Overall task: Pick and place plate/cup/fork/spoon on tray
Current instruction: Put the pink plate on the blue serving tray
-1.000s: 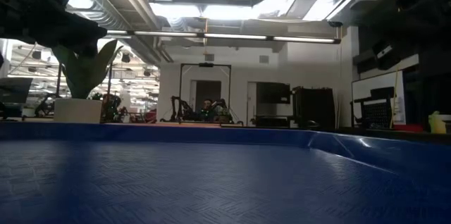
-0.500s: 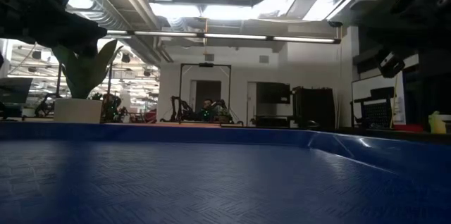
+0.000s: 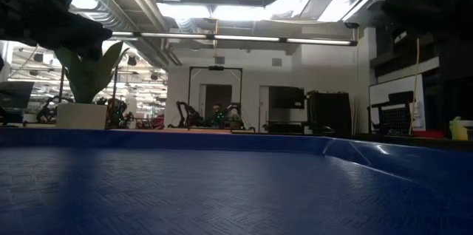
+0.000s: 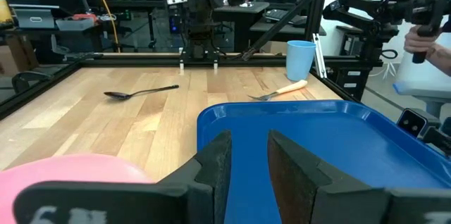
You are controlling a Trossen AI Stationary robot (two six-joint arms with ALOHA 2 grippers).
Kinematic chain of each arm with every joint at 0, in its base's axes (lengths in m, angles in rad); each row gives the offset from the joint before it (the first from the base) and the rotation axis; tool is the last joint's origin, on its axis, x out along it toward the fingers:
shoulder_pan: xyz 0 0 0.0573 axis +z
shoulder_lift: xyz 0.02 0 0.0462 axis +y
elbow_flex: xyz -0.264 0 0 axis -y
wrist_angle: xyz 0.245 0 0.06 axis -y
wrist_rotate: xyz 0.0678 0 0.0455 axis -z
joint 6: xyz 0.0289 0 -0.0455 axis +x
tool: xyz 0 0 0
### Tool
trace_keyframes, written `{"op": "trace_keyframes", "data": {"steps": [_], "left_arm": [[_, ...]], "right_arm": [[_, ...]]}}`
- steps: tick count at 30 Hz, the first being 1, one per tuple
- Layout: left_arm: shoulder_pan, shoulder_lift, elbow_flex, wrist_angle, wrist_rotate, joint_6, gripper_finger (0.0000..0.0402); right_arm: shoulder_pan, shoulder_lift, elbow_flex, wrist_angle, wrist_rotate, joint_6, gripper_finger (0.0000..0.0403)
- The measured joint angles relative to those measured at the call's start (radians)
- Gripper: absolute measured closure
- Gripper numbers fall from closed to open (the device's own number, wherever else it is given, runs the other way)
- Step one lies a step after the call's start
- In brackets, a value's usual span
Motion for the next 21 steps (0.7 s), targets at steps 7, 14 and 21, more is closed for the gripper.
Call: {"op": "trace_keyframes", "data": {"steps": [7,14,21], "left_arm": [[0.0,0.0,0.0,0.0,0.0,0.0,0.0317],[0.0,0.0,0.0,0.002,-0.018,0.038,0.0317],[0.0,0.0,0.0,0.334,-0.188,0.105,0.0317]], "right_arm": [[0.0,0.0,0.0,0.014,0.049,-0.2,0.0358],[0.0,0.0,0.0,0.1,0.249,-0.436,0.0358],[-0.002,0.0,0.0,0.163,0.478,-0.549,0.0358]]}}
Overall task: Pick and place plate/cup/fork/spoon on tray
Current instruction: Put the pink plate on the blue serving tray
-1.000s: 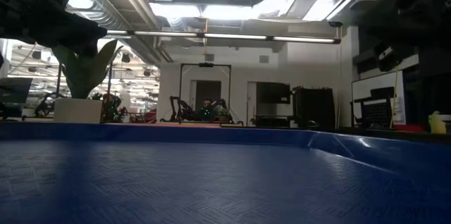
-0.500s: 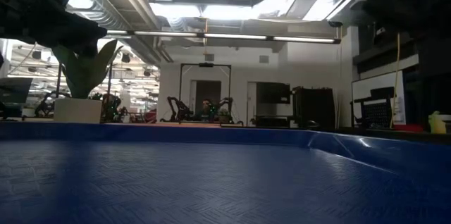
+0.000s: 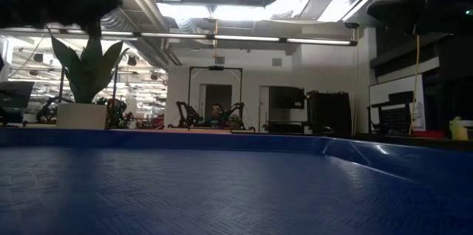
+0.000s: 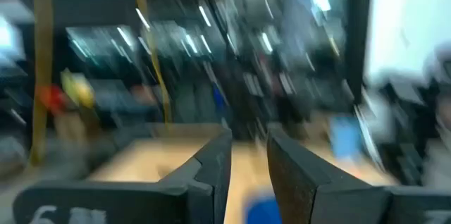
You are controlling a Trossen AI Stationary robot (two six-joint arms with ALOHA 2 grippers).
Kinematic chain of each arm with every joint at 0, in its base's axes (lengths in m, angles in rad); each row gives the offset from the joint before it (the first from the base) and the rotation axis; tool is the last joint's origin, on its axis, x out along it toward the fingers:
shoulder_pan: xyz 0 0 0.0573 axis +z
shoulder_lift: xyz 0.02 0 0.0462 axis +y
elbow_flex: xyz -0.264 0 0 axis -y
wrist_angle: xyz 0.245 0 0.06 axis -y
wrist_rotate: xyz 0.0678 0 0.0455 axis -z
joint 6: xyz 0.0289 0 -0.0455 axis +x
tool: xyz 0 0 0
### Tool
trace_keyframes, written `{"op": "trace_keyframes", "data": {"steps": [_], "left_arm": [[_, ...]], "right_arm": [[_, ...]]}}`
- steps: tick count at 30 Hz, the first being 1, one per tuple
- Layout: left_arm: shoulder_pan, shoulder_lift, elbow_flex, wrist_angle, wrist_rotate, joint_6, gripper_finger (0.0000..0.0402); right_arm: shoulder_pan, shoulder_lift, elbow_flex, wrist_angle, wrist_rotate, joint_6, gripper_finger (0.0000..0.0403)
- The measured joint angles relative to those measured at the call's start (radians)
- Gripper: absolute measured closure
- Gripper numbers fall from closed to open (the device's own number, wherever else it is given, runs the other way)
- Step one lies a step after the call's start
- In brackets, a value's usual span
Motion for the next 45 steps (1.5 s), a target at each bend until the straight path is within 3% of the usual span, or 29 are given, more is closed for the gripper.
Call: {"op": "trace_keyframes", "data": {"steps": [4,9,12,15,18,25,30,35,45], "left_arm": [[0.001,0.0,0.002,0.229,-0.072,0.032,0.0317],[0.001,0.095,0.117,0.238,-0.062,0.135,0.0317],[0.006,0.241,0.256,0.113,-0.137,0.134,0.0317],[0.027,0.419,0.408,-0.123,-0.291,0.094,0.0317],[0.067,0.629,0.539,-0.342,-0.344,0.068,0.0317],[0.124,0.989,0.745,-0.46,-0.183,0.207,0.0317],[0.185,1.153,0.874,-0.549,-0.067,0.076,0.0317],[0.259,1.303,0.908,-0.655,0.082,-0.077,0.0317],[0.219,1.525,0.912,-0.663,0.085,-0.129,0.0317]], "right_arm": [[0.0,0.0,0.0,0.001,0.085,-0.002,0.0358],[-0.018,0.0,0.0,0.065,0.124,-0.061,0.0358],[-0.036,0.0,0.0,0.133,0.118,-0.103,0.0358],[-0.052,0.0,0.0,0.156,0.084,-0.106,0.0358],[-0.062,0.0,0.0,0.155,0.054,-0.106,0.0358],[-0.065,0.0,0.0,0.152,0.052,-0.103,0.0358],[-0.065,0.002,0.0,0.104,0.054,-0.098,0.0358],[-0.065,0.005,0.0,0.021,0.059,-0.046,0.0358],[-0.066,0.005,0.0,-0.079,0.06,0.005,0.0358]]}}
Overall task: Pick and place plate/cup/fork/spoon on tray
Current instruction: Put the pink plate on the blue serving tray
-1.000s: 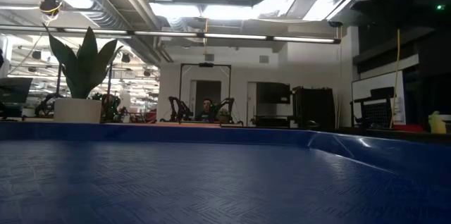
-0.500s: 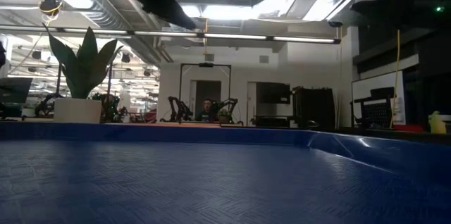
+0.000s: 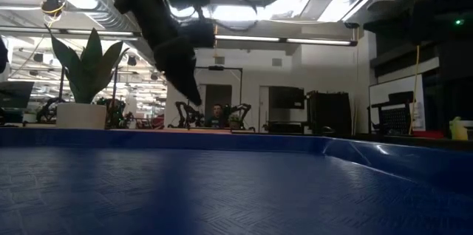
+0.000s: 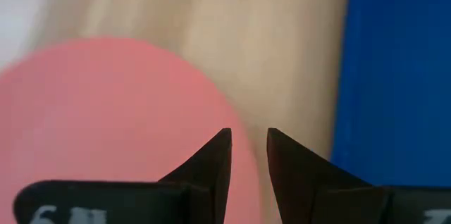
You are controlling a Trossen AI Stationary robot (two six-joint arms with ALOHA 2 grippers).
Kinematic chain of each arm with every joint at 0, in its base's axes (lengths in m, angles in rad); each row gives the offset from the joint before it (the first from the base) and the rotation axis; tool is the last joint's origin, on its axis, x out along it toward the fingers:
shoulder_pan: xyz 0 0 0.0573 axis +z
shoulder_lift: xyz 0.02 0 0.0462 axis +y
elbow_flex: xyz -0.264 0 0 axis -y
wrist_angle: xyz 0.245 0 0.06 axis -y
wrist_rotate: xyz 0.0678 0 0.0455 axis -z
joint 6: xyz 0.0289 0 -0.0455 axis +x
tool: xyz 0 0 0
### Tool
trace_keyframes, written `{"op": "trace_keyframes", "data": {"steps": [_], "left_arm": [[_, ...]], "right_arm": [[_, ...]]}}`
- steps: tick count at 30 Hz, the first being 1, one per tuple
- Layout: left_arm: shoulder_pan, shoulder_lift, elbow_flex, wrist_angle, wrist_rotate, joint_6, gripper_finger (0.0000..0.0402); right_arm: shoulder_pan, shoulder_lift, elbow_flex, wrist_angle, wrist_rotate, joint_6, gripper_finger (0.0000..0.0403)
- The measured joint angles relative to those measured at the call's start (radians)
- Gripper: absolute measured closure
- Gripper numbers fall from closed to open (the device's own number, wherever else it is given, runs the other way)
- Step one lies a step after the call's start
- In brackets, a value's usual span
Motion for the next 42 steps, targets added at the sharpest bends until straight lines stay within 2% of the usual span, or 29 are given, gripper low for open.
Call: {"op": "trace_keyframes", "data": {"steps": [6,13,26,38,42], "left_arm": [[-0.075,0.075,0.0,0.0,-0.077,-0.005,0.0317],[-0.143,0.079,0.0,0.0,-0.233,-0.053,0.0317],[-0.17,0.155,-0.001,-0.017,-0.276,-0.109,0.0317],[-0.17,0.164,0.0,-0.024,-0.368,-0.109,0.0317],[-0.17,0.164,0.0,-0.039,-0.363,-0.109,0.0317]], "right_arm": [[0.0,0.0,0.0,-0.004,0.0,0.027,0.0358],[0.0,0.0,0.0,-0.005,0.0,0.028,0.0358],[0.0,0.001,0.0,-0.057,0.003,0.028,0.0358],[-0.001,0.008,0.0,-0.069,0.003,0.06,0.0358],[-0.001,0.008,0.0,-0.078,0.002,0.06,0.0358]]}}
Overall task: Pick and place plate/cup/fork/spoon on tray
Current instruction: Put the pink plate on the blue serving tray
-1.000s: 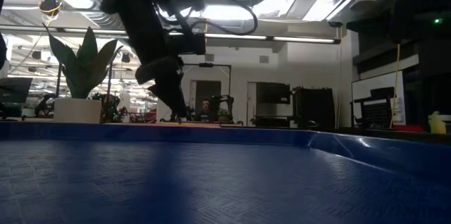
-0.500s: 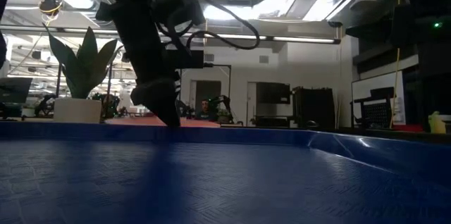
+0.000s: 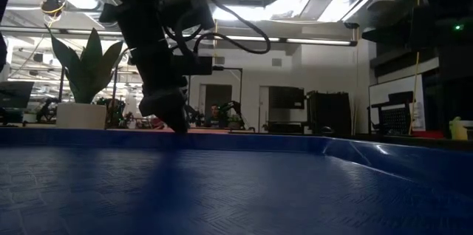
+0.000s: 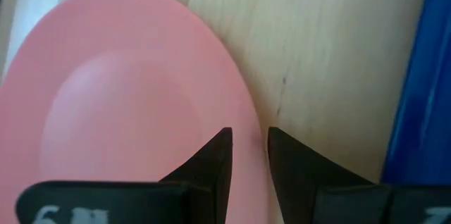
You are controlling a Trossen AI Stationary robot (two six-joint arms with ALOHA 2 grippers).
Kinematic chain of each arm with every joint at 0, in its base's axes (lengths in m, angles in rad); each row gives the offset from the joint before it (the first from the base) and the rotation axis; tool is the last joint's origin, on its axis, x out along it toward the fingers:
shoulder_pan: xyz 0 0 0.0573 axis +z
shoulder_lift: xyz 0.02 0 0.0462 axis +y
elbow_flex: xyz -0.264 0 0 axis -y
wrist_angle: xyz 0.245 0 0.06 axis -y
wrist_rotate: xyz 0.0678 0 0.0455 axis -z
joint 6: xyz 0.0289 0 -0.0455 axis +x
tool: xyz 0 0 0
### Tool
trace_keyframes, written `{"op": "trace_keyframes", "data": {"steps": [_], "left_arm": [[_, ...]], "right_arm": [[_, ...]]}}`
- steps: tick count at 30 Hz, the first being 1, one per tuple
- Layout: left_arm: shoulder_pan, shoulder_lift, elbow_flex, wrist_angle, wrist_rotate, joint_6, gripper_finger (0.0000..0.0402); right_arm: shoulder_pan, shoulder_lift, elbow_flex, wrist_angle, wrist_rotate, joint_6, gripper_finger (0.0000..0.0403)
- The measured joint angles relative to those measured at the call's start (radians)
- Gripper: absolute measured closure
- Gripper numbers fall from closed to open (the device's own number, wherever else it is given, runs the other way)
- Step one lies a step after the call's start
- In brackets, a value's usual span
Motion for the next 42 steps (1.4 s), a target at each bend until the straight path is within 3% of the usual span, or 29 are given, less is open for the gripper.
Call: {"op": "trace_keyframes", "data": {"steps": [13,19,24,27,34,42], "left_arm": [[0.0,0.026,0.001,-0.012,0.014,0.0,0.0317],[-0.002,0.045,0.0,-0.02,-0.091,-0.001,0.0321],[-0.002,0.045,0.0,-0.029,-0.138,0.0,0.0382],[-0.002,0.045,0.007,-0.038,-0.17,-0.008,0.0394],[-0.032,0.02,0.193,-0.251,-0.205,0.063,0.0399],[-0.145,0.016,0.458,-0.477,-0.212,0.084,0.0401]], "right_arm": [[0.0,0.0,0.0,-0.004,-0.003,0.0,0.0358],[0.0,0.0,0.0,-0.009,-0.002,0.001,0.0358],[0.0,0.0,0.0,-0.011,-0.002,0.007,0.0358],[0.0,0.0,0.0,-0.011,-0.002,0.008,0.0358],[0.0,0.0,0.0,-0.011,-0.002,0.011,0.0358],[0.0,0.0,0.0,-0.025,0.0,0.066,0.0358]]}}
